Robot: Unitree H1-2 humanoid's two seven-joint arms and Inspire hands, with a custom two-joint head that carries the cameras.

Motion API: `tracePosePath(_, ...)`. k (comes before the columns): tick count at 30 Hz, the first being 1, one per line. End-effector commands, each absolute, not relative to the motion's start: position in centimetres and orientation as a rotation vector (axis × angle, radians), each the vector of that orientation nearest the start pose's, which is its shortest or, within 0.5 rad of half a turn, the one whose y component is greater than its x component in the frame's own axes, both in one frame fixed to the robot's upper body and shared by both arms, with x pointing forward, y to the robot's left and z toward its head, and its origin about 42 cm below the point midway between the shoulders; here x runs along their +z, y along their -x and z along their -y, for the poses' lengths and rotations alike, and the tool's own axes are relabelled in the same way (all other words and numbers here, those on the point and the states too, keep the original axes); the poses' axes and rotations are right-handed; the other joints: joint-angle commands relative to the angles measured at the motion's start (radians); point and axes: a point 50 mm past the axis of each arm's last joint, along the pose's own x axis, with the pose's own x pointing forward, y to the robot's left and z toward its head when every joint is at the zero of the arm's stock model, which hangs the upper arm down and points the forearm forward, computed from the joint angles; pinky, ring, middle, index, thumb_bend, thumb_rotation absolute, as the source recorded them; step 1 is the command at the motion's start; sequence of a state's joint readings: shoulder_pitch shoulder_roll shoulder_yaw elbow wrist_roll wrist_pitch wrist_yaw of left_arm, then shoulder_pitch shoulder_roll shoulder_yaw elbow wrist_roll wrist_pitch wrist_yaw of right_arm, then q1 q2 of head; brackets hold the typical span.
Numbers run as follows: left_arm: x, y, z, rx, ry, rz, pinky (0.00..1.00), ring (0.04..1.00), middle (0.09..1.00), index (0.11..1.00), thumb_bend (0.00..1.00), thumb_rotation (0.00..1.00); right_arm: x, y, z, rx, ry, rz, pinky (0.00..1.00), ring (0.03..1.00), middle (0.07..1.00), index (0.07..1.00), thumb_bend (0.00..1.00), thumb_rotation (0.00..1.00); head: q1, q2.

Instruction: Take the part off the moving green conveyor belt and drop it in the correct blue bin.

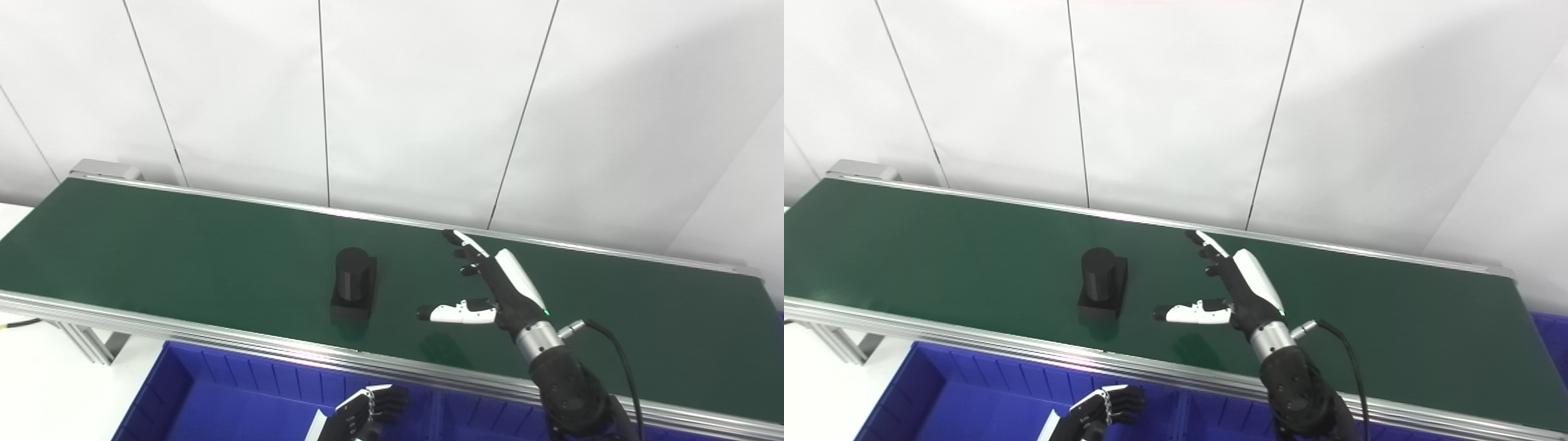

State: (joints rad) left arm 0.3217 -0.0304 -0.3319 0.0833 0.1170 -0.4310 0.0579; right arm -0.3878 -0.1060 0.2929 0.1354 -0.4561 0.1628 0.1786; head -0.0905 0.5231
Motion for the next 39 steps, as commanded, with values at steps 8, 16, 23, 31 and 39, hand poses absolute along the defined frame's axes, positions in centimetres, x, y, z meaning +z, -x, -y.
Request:
tracePosePath(8,5.2,-14.9,-11.4,-0.215,0.061,0.119,0.67,0.708,0.714,0.695,0.54,0.95,17.1,-41.4,10.4,0.392,0.706,0.168,0.83,0.915,0.954,0.958,0.94,0.4,-0.011,0.0)
tracePosePath(16,5.4,-14.8,-11.2,-0.23,0.061,0.124,0.66,0.708,0.712,0.691,0.54,0.94,16.7,-43.0,9.4,0.385,0.759,0.134,0.9,0.957,0.987,0.986,0.94,0.45,-0.014,0.0)
tracePosePath(23,5.3,-14.9,-11.5,-0.241,0.035,0.123,0.66,0.707,0.714,0.689,0.61,0.99,15.8,-44.2,8.2,0.383,0.788,0.13,0.94,0.973,0.991,0.989,0.96,0.45,-0.026,-0.003)
tracePosePath(31,5.6,-14.6,-11.1,-0.241,0.016,0.126,0.65,0.697,0.698,0.679,0.61,1.0,14.5,-45.2,6.7,0.396,0.783,0.054,0.97,0.981,0.996,0.992,1.0,0.49,-0.019,-0.011)
tracePosePath(39,5.6,-14.2,-10.6,-0.241,0.042,0.117,0.65,0.694,0.69,0.667,0.61,1.0,13.4,-45.7,6.1,0.421,0.795,0.018,0.96,0.979,0.99,0.984,1.0,0.53,-0.019,-0.013)
